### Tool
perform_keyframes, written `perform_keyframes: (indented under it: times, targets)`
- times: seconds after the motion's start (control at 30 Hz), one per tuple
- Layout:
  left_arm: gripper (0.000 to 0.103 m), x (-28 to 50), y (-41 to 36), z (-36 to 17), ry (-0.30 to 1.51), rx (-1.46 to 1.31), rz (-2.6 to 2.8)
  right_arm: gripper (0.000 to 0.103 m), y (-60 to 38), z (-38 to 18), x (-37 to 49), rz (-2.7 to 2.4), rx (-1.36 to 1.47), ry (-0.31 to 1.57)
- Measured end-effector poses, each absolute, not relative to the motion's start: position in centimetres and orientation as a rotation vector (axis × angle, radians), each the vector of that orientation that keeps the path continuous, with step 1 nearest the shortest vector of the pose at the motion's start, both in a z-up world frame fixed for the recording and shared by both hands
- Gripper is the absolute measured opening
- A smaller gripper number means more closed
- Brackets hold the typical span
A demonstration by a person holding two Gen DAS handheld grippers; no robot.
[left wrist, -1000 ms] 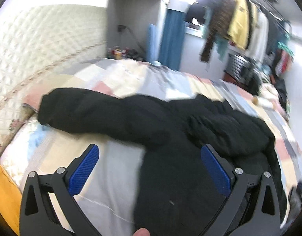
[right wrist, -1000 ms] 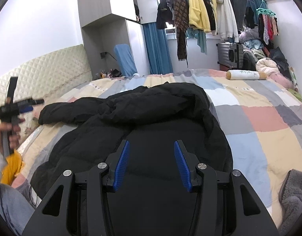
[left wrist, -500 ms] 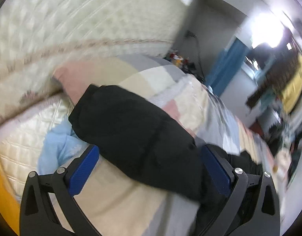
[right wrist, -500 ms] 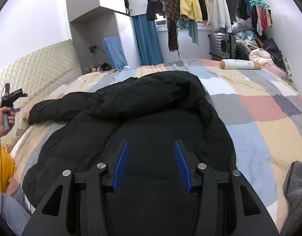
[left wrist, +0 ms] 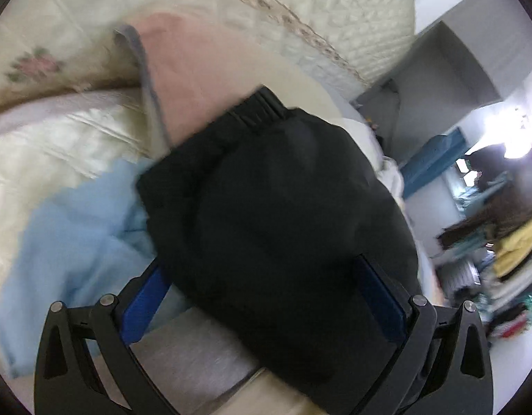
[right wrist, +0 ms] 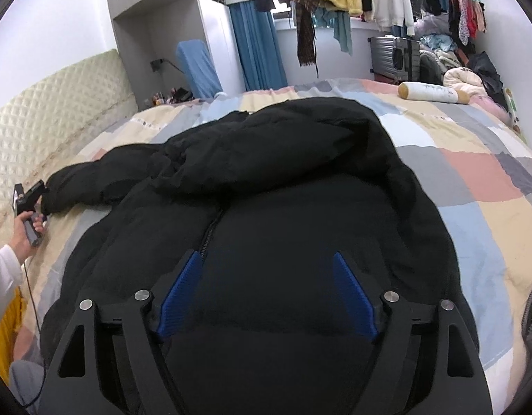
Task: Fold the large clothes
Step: 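Move the left gripper to the other sleeve cuff and grasp it, then lift the grasped sleeve cuff up with the left gripper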
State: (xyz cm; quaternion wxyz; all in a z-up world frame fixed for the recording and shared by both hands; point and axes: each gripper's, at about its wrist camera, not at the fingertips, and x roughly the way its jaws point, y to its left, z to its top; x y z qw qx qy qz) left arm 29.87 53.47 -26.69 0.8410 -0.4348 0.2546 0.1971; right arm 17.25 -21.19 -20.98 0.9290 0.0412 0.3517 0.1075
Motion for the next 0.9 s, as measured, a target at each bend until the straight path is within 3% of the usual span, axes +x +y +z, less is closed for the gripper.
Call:
perform_keyframes:
  times: [0.1, 0.17, 0.27, 0.33, 0.43, 0.53, 0.9]
  targets:
    - [0.101, 30.6, 53.2, -26.7, 0.524, -0.897, 0.403, 0.078, -20.7, -21.8, 17.9, 0.212, 0.069, 0.754]
    - [0.090, 30.8, 52.9, -26.6, 0.494, -0.905, 0.392, 0.078, -20.7, -22.2, 18.0, 0.206, 0.072, 0.772]
    - [0.061, 30.7, 52.8, -26.0, 0.480, -0.891, 0.393, 0.078, -21.1, -22.0, 17.8, 0.194, 0.069, 0.768]
    - [0.032, 30.7, 52.7, -25.2, 0.477, -0.881, 0.384, 0.078, -21.2, -21.7, 17.6, 0.187, 0.071, 0.753]
    - [0.009, 29.8, 51.9, -21.9, 0.424, -0.803, 0.414, 0.078, -21.6, -21.0, 17.0, 0.182, 0.074, 0.723]
    - [0.004, 28.8, 50.8, -17.9, 0.380, -0.725, 0.492, 0.078, -22.0, -20.4, 16.4, 0.186, 0.083, 0.699]
    - [0.003, 27.2, 42.7, -5.6, 0.343, -0.455, 0.543, 0.086, -24.6, -18.4, 14.3, 0.197, 0.116, 0.610]
